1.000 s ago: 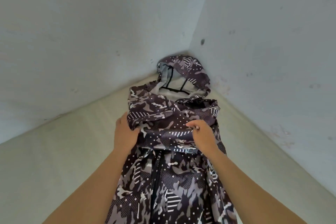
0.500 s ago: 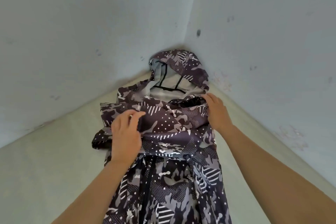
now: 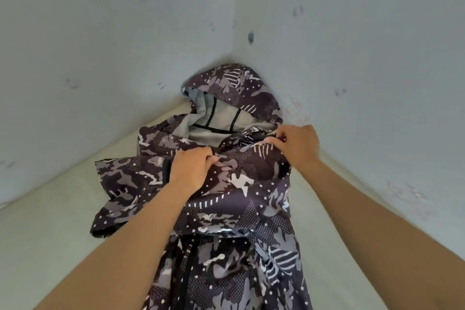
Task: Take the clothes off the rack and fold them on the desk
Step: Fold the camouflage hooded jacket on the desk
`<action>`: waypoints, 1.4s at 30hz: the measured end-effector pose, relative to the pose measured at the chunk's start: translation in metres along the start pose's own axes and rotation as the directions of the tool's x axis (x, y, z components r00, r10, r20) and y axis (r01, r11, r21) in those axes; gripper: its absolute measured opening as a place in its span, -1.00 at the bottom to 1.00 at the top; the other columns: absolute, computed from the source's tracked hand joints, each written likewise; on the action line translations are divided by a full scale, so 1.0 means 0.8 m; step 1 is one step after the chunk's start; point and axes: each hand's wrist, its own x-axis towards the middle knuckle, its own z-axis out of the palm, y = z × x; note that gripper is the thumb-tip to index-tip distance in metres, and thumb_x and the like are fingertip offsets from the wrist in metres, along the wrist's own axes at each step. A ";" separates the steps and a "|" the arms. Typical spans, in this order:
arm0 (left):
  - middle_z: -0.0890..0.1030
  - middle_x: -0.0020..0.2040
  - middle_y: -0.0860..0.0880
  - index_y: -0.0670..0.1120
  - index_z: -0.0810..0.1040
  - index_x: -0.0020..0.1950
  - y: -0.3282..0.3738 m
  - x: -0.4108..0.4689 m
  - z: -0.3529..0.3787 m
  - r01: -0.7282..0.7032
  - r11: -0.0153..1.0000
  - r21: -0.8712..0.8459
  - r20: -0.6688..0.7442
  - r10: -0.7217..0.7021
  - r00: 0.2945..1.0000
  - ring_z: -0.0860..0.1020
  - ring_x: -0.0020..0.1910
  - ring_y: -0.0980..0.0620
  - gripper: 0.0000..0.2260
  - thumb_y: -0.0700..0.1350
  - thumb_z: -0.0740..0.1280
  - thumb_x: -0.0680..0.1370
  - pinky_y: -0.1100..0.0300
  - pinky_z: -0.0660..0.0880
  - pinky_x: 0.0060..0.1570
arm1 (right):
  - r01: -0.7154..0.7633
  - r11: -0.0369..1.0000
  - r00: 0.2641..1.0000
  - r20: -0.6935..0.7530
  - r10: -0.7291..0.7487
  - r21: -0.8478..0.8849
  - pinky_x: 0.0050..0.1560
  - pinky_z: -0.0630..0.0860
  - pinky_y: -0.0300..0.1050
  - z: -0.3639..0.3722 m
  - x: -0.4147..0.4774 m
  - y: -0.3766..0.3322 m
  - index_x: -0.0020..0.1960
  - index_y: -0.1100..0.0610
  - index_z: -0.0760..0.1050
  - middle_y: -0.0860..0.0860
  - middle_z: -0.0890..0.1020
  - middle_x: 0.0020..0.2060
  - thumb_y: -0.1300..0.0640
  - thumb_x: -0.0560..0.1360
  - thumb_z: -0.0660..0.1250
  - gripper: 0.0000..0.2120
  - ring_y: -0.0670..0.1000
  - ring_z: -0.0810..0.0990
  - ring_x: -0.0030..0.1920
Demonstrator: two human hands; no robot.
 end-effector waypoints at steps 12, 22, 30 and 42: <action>0.52 0.29 -0.01 -0.06 0.45 0.35 0.126 0.076 0.031 -0.057 0.940 -0.338 0.293 0.162 0.942 0.45 0.32 -0.07 -0.54 0.19 0.26 0.56 0.04 0.40 0.24 | -0.526 0.459 0.849 0.412 0.332 0.716 0.07 0.54 -0.16 0.035 -0.169 -0.026 0.35 -0.05 0.29 -0.11 0.56 0.08 -0.28 0.51 0.18 -0.50 -0.17 0.58 0.00; 0.49 -0.18 -0.14 -0.15 0.46 -0.15 0.104 0.101 0.050 0.175 0.813 -0.556 0.085 -0.154 0.984 0.48 -0.05 -0.22 -0.72 -0.04 0.13 0.67 0.11 0.34 -0.22 | -0.670 0.486 0.734 0.400 0.549 0.561 -0.20 0.56 -0.03 0.070 -0.281 -0.029 -0.18 0.14 0.56 0.05 0.63 -0.33 -0.09 0.62 0.10 -0.58 -0.08 0.56 -0.34; 0.40 0.34 -0.12 -0.10 0.31 0.43 0.082 0.025 0.045 -0.155 0.946 -0.284 -0.150 0.116 0.982 0.36 0.32 -0.12 -0.53 0.02 0.32 0.58 -0.07 0.35 0.30 | -0.657 0.376 0.754 0.570 0.327 0.654 -0.38 0.25 -0.32 0.018 -0.317 -0.035 -0.36 0.04 0.27 -0.14 0.33 -0.59 -0.33 0.44 0.23 -0.53 -0.15 0.30 -0.54; -0.32 0.55 0.04 0.20 -0.27 0.54 -0.003 -0.129 0.065 -0.407 0.878 0.250 0.372 0.301 0.878 -0.31 0.53 -0.07 -0.20 0.50 -0.05 0.43 -0.19 -0.29 0.47 | -0.562 0.813 0.811 0.291 0.507 0.149 0.13 0.52 -0.12 0.008 -0.420 -0.078 0.48 -0.10 0.10 -0.11 0.38 0.29 0.00 0.50 0.35 -0.35 -0.06 0.52 0.14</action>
